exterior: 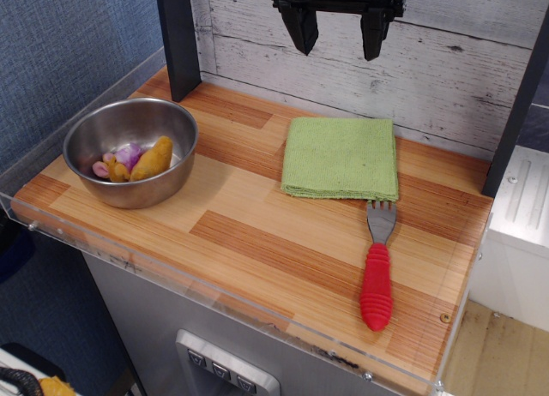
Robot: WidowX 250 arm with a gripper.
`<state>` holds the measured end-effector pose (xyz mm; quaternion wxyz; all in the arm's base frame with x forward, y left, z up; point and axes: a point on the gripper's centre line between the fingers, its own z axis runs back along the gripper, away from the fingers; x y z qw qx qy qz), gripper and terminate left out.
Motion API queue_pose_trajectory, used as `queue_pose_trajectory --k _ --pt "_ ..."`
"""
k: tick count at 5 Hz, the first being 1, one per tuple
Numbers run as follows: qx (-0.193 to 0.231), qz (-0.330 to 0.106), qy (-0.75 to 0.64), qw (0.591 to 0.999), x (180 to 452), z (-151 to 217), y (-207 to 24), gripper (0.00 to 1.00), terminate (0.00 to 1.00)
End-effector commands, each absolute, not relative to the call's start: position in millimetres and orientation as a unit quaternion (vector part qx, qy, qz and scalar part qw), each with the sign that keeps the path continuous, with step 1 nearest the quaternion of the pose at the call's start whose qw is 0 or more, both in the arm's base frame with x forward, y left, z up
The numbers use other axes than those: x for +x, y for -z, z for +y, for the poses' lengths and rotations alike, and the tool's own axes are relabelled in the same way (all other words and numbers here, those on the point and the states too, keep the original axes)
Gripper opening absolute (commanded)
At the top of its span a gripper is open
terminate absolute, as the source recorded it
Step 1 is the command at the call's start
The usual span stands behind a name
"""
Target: Move the fork between the bowl and the cloth.
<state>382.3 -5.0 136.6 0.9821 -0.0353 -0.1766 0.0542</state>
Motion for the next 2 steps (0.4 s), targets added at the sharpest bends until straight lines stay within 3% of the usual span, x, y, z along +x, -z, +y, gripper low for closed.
queue_pose_trajectory --k 1,2 --pt "-0.035 -0.177 -0.054 0.982 382 -5 -137 1.00 0.00" --pt "-0.066 -0.170 -0.112 0.977 367 -25 -128 1.00 0.00"
